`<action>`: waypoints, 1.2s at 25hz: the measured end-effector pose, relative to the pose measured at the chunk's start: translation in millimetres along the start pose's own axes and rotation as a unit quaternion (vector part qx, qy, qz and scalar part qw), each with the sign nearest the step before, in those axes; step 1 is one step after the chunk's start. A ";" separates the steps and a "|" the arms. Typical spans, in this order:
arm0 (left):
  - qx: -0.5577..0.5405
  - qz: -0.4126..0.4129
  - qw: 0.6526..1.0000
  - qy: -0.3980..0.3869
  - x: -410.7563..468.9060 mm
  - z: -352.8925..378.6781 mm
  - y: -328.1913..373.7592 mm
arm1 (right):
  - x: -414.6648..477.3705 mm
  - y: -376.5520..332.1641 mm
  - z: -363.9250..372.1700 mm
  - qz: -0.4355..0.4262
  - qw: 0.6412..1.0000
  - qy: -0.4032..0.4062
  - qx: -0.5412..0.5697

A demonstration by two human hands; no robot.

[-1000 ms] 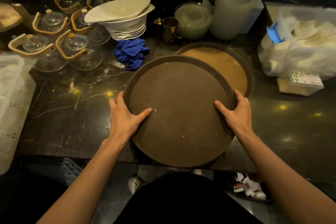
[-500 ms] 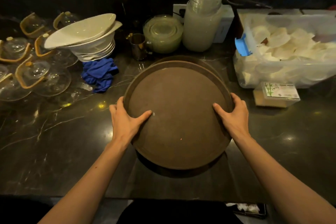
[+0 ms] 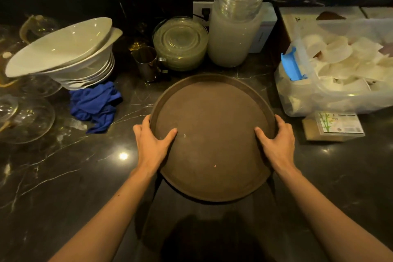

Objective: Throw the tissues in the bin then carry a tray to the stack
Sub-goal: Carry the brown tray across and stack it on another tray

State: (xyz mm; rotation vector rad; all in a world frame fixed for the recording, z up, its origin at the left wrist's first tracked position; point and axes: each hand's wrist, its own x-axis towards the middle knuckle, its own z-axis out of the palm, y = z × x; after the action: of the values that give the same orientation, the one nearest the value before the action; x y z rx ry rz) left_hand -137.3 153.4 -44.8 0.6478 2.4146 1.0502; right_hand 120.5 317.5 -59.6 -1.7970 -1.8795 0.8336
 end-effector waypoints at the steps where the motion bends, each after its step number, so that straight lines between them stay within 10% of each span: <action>1: 0.003 -0.001 1.000 -0.001 2.5 3.0 -0.7 | 3.1 -1.0 0.4 -0.001 1.000 0.001 -0.007; 30: 0.082 0.022 0.996 0.036 8.2 19.0 -13.3 | 17.9 -1.1 19.7 -0.046 0.996 0.016 -0.074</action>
State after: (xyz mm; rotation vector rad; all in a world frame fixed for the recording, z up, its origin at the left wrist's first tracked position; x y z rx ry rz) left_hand -136.8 160.7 -68.3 0.7337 2.5801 0.9127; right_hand 105.2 332.4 -75.3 -1.7806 -2.0334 0.6442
